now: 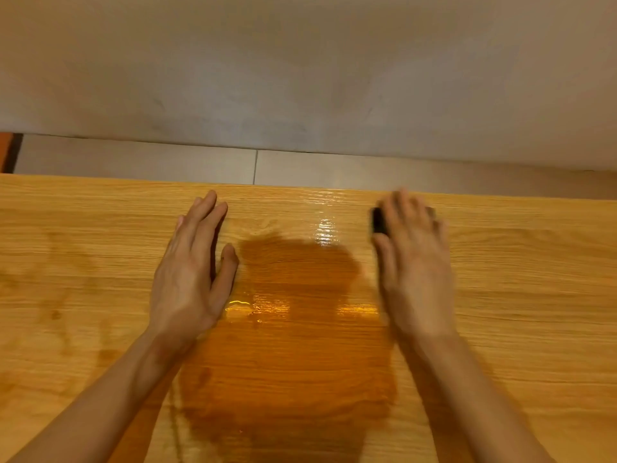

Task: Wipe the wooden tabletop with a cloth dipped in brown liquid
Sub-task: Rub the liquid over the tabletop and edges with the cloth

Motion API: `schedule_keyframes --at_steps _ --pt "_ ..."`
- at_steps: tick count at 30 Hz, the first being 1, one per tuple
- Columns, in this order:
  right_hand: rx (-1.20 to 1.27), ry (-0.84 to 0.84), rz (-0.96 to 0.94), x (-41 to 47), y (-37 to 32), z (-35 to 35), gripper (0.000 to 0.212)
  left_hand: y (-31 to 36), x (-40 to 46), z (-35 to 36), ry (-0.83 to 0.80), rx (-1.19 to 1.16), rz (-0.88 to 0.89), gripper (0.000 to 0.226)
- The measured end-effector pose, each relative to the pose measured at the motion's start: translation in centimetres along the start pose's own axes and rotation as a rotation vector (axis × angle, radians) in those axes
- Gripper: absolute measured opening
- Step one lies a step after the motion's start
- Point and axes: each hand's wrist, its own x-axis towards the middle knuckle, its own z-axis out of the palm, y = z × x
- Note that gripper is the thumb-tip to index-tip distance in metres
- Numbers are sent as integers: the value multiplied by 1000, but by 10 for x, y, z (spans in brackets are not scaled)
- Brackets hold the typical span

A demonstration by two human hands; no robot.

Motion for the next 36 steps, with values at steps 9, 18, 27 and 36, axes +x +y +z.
schedule_keyframes --at_steps 9,18,27,36 --pt "-3 -2 -170 32 -116 47 53 2 2 0 6 -4 -45 56" --pt "0 107 67 34 -5 0 40 2 4 1 30 -98 -69 56" --pt "-121 -34 -228 104 -121 37 46 -1 5 1 6 -23 -46 57" --pt "-72 26 100 88 6 -18 50 -3 6 2 18 -114 -29 56"
